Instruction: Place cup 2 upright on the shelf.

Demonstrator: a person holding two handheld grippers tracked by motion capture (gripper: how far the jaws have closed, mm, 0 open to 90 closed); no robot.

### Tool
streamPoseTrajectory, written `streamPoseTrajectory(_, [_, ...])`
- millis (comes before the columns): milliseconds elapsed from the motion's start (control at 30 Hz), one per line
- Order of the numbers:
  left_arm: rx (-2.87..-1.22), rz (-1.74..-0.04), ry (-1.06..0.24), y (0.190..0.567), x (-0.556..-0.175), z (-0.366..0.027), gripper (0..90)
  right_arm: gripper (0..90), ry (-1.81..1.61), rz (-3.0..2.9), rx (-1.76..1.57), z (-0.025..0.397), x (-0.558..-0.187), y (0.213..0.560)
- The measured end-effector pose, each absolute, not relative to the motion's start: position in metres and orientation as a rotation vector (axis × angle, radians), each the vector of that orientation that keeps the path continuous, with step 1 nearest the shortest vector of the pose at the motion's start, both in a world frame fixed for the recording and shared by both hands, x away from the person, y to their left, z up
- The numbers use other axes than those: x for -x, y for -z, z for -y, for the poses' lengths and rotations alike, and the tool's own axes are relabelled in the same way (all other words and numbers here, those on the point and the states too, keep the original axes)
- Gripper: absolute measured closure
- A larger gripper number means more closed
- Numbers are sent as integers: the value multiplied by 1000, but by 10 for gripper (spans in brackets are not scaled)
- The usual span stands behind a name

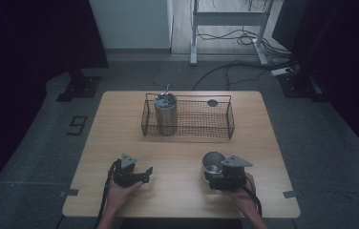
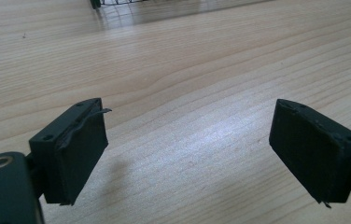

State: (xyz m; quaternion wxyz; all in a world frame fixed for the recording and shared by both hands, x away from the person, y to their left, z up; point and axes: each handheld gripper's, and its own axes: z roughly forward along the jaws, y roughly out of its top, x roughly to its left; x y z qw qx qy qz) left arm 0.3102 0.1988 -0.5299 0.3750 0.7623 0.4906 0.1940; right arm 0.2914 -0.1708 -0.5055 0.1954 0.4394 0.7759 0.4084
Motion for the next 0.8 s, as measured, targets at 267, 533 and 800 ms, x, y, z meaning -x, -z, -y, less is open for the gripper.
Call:
streamPoseTrajectory(267, [-1957,-1255,-495,531,-310,-198,113,85,-1156,-2191,-1204,173,-293,506])
streamPoseTrajectory(533, [-1951,-1259,-495,531,-311,-199,113,88,-1163,-2170,-1195,173,-293,506])
streamPoseTrajectory(800, [-1953,-1260,-495,531,-311,-199,113,88,-1192,-2160,-1201,176,-293,505])
